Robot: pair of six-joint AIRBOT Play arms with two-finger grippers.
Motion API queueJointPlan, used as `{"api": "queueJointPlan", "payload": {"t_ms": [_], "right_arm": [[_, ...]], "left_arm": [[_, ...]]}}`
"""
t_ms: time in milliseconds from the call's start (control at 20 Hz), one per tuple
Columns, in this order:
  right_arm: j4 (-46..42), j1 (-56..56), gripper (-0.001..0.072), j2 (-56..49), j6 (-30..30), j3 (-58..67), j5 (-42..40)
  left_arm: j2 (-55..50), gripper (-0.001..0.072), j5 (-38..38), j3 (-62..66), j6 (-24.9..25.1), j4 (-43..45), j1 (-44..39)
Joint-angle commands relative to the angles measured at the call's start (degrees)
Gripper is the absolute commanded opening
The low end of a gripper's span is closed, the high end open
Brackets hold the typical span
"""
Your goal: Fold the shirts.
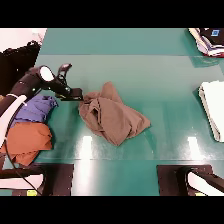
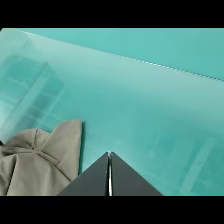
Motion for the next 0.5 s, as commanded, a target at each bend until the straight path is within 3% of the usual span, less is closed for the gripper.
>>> {"api": "queueJointPlan", "payload": {"t_ms": [0,50,100,150,200,450], "right_arm": [[0.02,0.02,0.0019,-0.07,0.02,0.0,0.85],[-0.02,0.02,0.0019,-0.07,0.04,0.0,1.46],[-0.09,0.02,0.0019,-0.07,0.04,-0.02,2.4],[-0.31,-0.04,0.0019,-0.09,0.04,-0.02,3.48],[-1.49,-0.07,0.0019,-0.26,0.57,-0.02,4.83],[-10.95,-0.02,0.0021,-0.59,5.38,-12.39,13.05]], "left_arm": [[-4.92,0.0548,4.22,-1.84,2.56,-9.97,1.4],[-5.27,0.0547,5.07,-1.81,2.56,-11.23,1.4],[-5.35,0.0434,5.64,-1.79,2.56,-11.8,1.4],[-5.33,0.0199,6.05,-1.44,2.6,-11.8,1.4],[-5.27,0.0019,5.86,-0.59,2.89,-11.56,1.4],[-3.87,0.0023,1.62,8.57,5.64,-8.33,1.4]]}}
